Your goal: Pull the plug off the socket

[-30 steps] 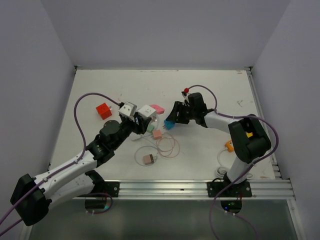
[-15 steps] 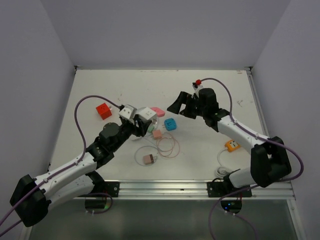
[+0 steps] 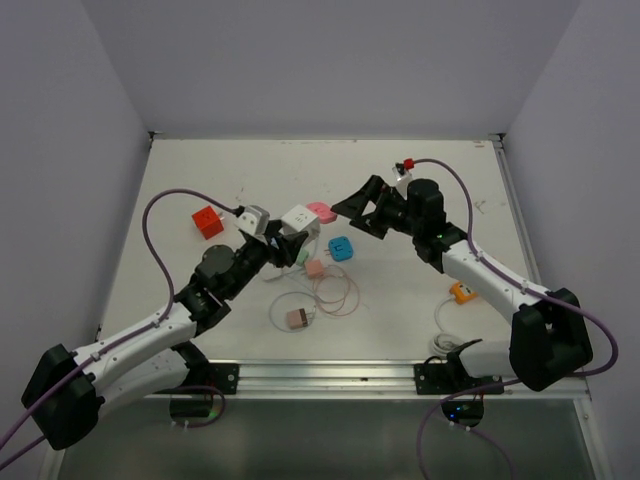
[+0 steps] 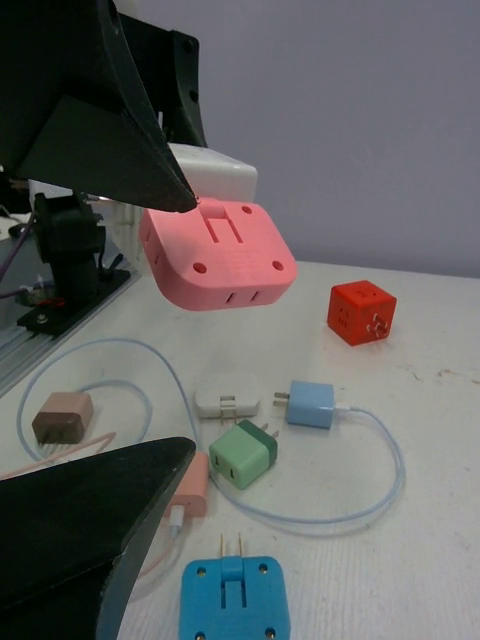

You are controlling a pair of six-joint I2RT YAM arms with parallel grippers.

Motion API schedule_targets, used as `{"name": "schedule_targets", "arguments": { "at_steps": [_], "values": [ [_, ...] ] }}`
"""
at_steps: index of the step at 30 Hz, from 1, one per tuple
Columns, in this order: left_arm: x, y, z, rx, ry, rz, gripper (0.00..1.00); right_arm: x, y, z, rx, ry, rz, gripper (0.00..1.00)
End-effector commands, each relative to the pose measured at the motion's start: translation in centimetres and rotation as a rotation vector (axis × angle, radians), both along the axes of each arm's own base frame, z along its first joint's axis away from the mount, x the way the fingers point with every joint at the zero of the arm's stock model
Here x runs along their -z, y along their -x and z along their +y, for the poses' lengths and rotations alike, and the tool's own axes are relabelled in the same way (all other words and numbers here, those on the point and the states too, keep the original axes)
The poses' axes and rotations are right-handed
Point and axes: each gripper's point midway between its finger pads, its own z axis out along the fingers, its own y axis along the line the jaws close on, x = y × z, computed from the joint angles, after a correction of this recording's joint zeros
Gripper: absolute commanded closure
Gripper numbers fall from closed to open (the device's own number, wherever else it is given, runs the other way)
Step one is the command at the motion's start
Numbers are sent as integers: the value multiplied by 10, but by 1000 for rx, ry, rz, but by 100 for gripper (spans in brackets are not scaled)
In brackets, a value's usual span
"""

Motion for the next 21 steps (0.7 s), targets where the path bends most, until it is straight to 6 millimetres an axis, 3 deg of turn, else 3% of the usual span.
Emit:
{"name": "schedule_targets", "arguments": {
  "at_steps": [1, 13, 21],
  "values": [
    [-46, 1, -9, 37, 144, -113, 100, -38, 2, 11, -38, -126, -64, 1],
    [-56, 7, -31, 66, 192, -154, 100, -49, 8, 17, -88, -177, -75, 3],
    [-41, 7, -33, 67, 134, -124, 100, -57, 12, 15, -101, -148, -115, 18]
  ]
}}
